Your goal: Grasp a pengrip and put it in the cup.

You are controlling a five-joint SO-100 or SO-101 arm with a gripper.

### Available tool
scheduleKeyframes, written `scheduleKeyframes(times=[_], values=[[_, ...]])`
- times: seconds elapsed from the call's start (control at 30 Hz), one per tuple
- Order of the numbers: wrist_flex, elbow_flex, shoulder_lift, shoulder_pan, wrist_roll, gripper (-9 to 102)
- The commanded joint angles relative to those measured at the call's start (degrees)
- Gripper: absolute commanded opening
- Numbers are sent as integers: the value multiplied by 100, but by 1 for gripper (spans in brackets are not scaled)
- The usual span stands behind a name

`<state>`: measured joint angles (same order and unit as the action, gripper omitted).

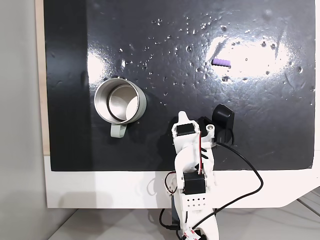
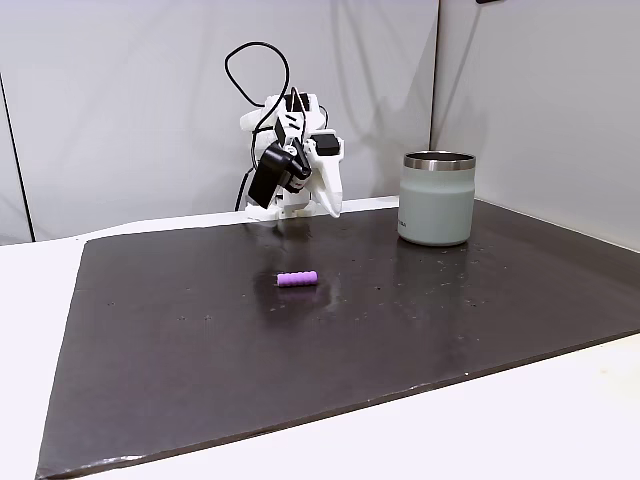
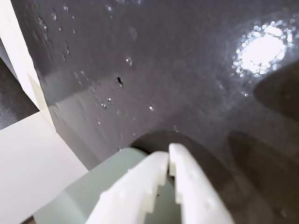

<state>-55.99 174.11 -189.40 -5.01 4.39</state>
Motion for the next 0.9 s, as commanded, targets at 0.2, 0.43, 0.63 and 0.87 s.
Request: scheduleKeyframes(times=[0.2, 0.43, 0.63, 0.87], values=[[176, -18, -62, -18, -105, 0], [88, -1072, 545, 35, -272, 0], [185, -2997, 3366, 299, -308, 0], [677, -4192, 5396, 800, -123, 0]])
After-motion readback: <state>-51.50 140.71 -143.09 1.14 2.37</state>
